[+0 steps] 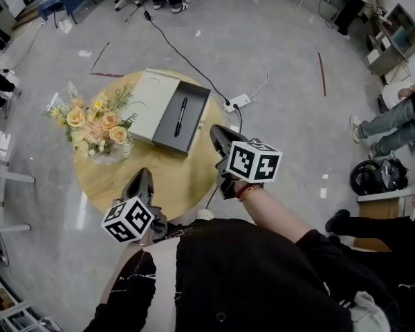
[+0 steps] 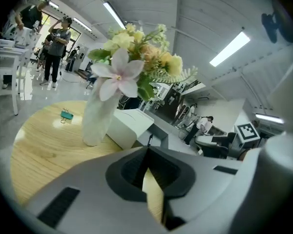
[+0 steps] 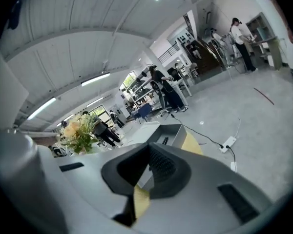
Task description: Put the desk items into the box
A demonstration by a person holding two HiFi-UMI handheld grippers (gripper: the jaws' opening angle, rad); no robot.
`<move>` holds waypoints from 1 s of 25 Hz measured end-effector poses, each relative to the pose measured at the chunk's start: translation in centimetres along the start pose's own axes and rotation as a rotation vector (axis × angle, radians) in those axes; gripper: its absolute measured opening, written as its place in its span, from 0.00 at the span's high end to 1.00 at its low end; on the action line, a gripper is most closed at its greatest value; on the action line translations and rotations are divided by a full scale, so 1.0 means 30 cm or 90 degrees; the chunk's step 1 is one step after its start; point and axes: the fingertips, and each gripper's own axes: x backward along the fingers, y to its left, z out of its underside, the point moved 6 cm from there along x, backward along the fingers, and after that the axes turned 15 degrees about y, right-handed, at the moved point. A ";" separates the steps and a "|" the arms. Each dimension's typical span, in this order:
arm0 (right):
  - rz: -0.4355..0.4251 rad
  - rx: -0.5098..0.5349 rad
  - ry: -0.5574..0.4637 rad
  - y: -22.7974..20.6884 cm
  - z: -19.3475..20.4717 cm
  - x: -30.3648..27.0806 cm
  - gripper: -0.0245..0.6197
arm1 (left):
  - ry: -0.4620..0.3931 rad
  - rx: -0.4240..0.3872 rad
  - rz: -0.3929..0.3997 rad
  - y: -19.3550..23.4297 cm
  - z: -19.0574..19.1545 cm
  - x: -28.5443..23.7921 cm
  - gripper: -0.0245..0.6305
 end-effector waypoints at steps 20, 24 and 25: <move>0.077 0.113 0.031 -0.128 0.027 0.074 0.95 | -0.010 -0.025 0.009 -0.145 -0.003 -0.028 0.95; 0.088 0.114 0.046 -0.141 0.023 0.067 0.95 | -0.008 -0.026 0.017 -0.154 -0.016 -0.045 0.95; 0.090 0.115 0.048 -0.143 0.021 0.065 0.95 | -0.008 -0.026 0.017 -0.156 -0.018 -0.048 0.95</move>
